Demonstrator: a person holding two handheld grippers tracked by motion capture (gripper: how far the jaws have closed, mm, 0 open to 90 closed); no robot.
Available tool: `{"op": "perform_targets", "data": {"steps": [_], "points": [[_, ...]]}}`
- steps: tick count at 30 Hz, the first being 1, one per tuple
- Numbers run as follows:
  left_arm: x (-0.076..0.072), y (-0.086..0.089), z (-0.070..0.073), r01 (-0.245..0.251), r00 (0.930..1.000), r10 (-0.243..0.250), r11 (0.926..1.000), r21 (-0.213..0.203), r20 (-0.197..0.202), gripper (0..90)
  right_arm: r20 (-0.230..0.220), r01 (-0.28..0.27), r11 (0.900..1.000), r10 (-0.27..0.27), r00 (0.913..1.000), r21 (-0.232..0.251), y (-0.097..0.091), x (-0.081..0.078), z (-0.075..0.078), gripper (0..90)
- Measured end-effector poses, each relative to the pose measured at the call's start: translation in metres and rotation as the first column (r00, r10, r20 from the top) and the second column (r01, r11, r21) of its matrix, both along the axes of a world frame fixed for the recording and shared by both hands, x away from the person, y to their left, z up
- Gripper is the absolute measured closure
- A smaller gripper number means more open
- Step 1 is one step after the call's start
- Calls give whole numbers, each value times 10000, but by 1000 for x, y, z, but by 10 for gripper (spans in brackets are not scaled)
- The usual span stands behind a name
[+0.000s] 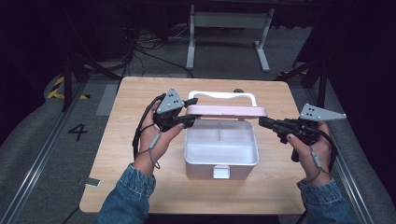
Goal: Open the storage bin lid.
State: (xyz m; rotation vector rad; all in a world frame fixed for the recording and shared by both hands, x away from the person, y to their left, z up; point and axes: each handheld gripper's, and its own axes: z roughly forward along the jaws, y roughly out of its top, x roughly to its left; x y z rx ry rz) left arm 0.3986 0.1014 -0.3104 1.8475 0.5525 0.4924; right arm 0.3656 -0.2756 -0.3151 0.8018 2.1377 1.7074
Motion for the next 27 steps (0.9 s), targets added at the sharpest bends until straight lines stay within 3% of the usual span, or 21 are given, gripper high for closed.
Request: {"op": "perform_targets", "data": {"steps": [15,27], "points": [[2,1,3,21,9999,-18,9998,174,-170,590,93,-48,9999,49,9999,-102,-2,-4,3,894],[13,2,10,84,9995,-75,9995,298,-297,614,123,354,9993,-353,9993,-73,-21,-15,6,891]]}}
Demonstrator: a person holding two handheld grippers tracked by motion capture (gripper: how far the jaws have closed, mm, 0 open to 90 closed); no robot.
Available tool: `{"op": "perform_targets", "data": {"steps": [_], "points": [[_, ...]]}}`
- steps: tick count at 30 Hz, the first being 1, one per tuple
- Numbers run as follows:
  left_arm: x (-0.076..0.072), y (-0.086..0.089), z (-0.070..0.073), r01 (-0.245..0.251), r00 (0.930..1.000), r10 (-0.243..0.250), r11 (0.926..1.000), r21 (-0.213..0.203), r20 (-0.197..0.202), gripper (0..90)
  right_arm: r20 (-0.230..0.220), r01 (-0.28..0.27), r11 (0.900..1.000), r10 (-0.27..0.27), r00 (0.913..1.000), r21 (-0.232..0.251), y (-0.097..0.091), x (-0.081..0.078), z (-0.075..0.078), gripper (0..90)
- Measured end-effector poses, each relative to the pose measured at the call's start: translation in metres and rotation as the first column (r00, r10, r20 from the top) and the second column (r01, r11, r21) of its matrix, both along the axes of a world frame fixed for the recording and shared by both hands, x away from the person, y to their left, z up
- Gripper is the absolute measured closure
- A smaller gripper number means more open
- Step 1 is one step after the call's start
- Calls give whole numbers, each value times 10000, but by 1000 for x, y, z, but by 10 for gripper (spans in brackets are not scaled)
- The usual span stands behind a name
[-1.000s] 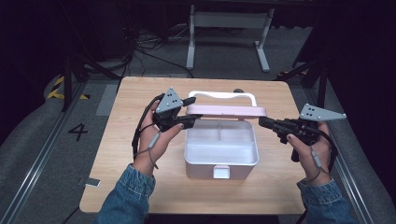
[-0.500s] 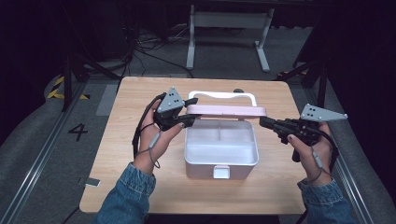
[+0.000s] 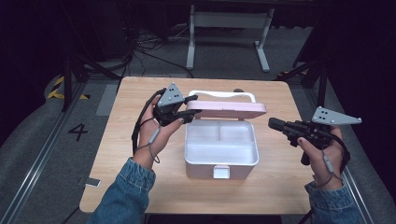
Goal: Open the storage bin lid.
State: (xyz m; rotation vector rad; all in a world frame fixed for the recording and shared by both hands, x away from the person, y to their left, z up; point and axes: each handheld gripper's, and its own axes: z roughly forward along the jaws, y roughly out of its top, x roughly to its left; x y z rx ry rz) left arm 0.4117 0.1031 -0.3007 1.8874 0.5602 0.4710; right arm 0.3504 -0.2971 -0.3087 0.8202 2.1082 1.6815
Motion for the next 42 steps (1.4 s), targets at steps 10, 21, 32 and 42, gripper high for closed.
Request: {"op": "perform_targets", "data": {"steps": [10,21,32,42], "points": [[18,0,5,-35,9999,36,10000,57,-169,639,-116,462,9989,-463,9989,-121,-13,-5,-4,891],[39,0,5,-336,9992,334,9994,-77,-198,649,-232,642,9977,-647,9976,-200,-18,-5,-8,890],[58,-1,4,-603,9975,597,9981,-145,-385,645,-292,640,9977,-646,9975,-207,-18,-4,-9,887],[74,-1,-4,-913,9952,895,9947,-466,-383,635,-408,578,9979,-590,9974,-294,-16,-1,-14,885]]}}
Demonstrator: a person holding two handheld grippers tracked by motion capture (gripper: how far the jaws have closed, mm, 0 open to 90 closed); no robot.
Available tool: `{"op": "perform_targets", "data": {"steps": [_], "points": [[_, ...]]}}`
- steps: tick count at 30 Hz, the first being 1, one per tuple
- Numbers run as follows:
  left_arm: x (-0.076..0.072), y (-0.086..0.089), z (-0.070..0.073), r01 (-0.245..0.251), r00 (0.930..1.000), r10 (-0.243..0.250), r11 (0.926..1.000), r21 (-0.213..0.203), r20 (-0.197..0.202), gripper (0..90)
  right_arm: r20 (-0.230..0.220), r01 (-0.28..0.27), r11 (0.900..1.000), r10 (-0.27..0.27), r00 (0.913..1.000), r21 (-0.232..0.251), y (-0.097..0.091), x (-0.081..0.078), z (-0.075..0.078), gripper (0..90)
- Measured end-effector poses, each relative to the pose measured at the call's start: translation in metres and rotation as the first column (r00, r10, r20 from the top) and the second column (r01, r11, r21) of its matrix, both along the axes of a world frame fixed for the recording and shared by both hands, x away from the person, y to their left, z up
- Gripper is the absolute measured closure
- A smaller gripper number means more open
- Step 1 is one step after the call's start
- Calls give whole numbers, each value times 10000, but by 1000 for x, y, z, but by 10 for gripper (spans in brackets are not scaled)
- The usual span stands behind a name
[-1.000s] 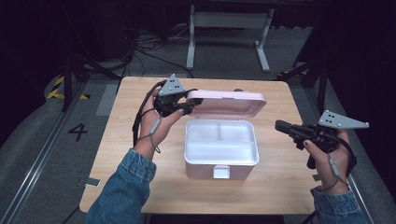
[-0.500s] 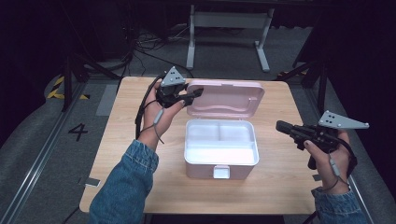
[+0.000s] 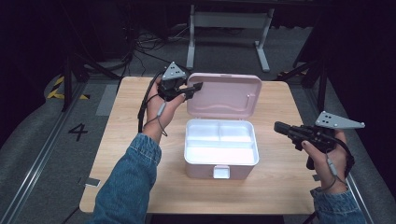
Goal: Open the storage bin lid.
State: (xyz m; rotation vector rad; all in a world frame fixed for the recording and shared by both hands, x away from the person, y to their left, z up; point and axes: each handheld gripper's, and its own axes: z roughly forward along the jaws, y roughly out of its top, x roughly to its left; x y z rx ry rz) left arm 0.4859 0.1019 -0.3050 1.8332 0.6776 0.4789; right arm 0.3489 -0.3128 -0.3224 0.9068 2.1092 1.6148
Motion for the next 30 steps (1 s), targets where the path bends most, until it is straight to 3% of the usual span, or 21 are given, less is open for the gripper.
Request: {"op": "perform_targets", "data": {"steps": [11,16,30], "points": [[17,1,-9,-340,9990,336,9993,-125,-306,629,-146,-37,10000,36,9999,-32,0,3,-4,874],[25,1,-13,-499,9961,467,9979,-409,-745,631,-206,-91,10000,90,9997,-13,0,4,-5,870],[39,1,-26,-980,9917,994,9950,215,-813,641,-276,-129,9999,128,9995,-23,-1,5,-8,864]]}}
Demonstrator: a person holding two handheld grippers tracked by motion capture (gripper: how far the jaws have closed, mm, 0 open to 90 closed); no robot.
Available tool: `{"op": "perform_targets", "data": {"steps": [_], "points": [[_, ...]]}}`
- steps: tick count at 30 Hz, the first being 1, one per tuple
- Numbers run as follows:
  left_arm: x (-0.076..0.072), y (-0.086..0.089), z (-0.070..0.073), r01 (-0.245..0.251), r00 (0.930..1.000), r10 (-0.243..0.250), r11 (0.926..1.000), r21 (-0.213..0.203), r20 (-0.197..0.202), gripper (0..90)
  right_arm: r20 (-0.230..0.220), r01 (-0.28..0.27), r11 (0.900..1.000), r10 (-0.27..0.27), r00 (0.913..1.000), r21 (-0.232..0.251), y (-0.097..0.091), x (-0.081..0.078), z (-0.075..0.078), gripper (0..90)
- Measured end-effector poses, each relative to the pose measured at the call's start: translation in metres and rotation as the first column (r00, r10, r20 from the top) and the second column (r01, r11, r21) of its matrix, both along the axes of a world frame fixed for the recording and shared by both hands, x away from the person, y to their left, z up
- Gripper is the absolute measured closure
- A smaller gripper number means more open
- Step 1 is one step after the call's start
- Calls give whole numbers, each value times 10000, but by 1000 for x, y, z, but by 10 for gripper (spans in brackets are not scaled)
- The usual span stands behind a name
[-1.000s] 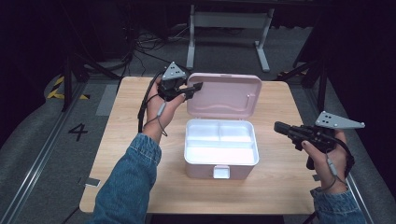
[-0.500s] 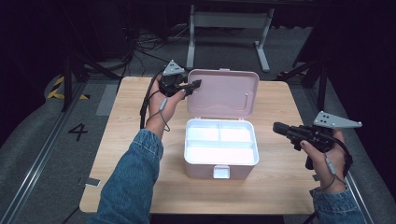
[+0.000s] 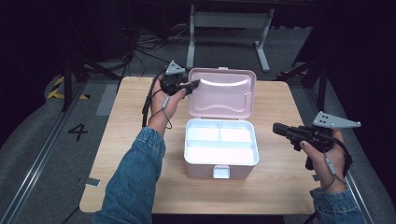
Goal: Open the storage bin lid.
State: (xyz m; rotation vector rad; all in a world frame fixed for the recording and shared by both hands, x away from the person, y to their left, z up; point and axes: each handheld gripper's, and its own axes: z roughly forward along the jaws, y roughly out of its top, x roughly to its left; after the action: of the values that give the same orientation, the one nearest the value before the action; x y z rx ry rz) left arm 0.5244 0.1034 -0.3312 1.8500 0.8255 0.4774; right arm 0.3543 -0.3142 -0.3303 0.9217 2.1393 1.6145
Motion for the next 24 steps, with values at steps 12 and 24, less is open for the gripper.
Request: {"op": "perform_targets", "data": {"steps": [12,24], "points": [[10,0,-11,-274,9981,282,9995,151,-556,662,-18,-23,10000,23,10000,-36,-1,0,0,860],[19,0,-22,-375,9947,392,9991,191,-948,646,-125,35,10000,-36,9999,-75,-3,2,-4,860]]}}
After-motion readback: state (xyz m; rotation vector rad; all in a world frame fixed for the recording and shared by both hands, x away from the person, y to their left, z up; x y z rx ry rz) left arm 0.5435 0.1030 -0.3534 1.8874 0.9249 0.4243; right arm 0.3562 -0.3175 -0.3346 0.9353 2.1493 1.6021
